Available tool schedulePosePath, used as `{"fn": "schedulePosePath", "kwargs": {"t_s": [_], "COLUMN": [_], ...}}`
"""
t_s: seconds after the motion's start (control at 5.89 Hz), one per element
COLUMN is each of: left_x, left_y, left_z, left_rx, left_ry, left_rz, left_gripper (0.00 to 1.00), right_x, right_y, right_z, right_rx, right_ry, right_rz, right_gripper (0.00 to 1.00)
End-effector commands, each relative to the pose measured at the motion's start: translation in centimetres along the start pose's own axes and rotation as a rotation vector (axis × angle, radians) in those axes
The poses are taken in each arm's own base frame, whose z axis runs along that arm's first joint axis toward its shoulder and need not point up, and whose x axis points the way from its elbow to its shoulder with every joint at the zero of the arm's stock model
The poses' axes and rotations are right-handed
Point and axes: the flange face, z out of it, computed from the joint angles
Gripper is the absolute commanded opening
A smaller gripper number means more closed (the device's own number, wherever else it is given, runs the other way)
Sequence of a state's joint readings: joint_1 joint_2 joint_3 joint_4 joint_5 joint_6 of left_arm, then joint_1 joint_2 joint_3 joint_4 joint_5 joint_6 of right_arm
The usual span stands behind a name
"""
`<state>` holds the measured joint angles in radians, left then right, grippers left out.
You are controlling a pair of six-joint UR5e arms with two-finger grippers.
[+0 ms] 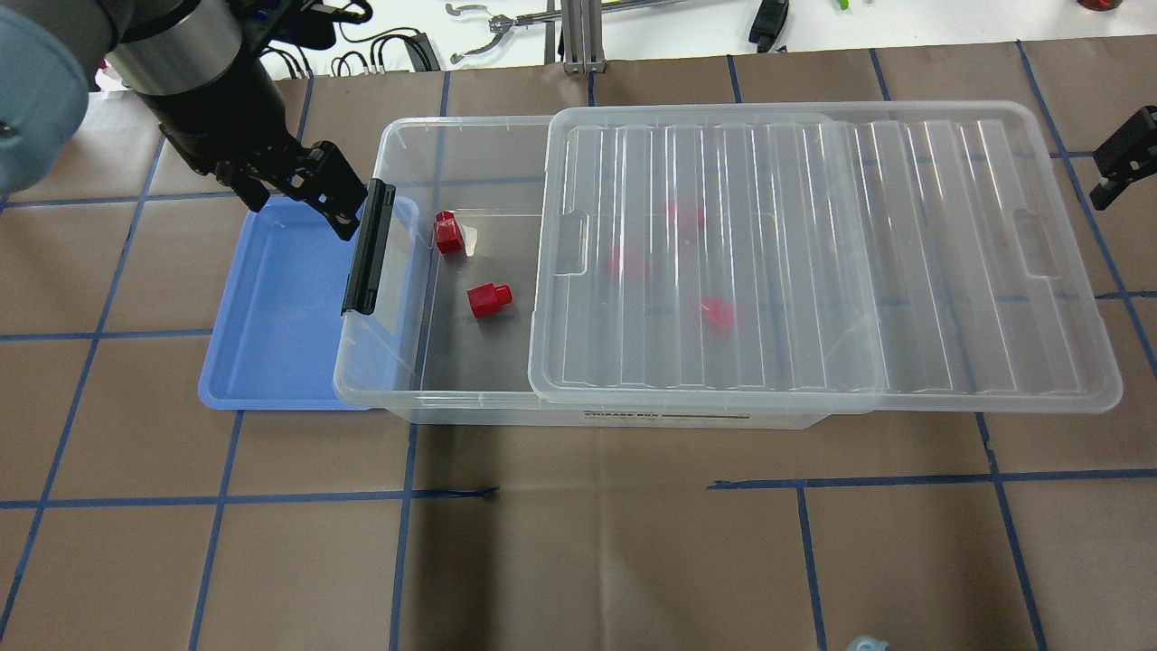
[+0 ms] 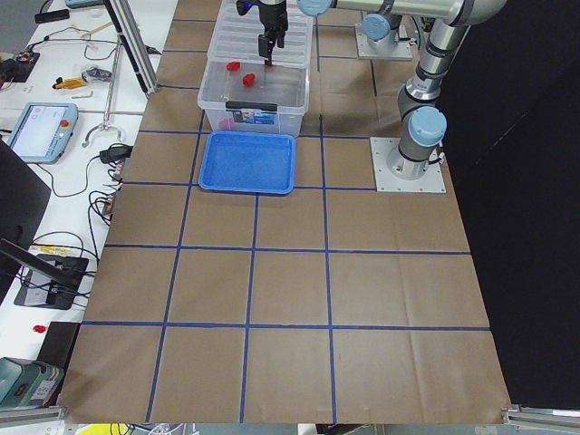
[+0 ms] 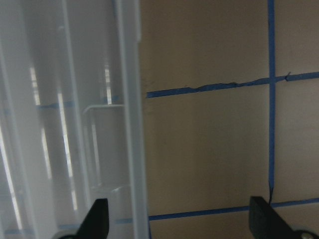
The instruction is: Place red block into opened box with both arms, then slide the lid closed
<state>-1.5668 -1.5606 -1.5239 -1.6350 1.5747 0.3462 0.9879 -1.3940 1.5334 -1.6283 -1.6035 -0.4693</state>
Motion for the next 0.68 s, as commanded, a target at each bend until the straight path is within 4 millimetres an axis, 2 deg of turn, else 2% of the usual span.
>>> {"fn": "schedulePosePath", "kwargs": {"t_s": [0.0,0.34,0.51], "left_x": [-2.2,-2.2,-2.2], "left_y": [0.8,0.7,0.8], "left_z": [-1.3,-1.1,-1.0], "left_rx": [0.027,0.037,0.035], "left_ry": [-0.009,-0.009,-0.009], "left_rz": [-0.131,-0.324,-0.327], "left_gripper": [0.98,0.98,0.98], "right_x": [5.4,5.0,4.3], "right_y": [-1.0,0.1,0.2], "right_z": [4.0,6.3,7.0], "right_rx": [-0.013,-0.047,-0.019], "right_ry": [-0.003,0.016,0.023], "right_rz": [0.02,0.039,0.058], "right_gripper": [1.0,1.0,1.0]}}
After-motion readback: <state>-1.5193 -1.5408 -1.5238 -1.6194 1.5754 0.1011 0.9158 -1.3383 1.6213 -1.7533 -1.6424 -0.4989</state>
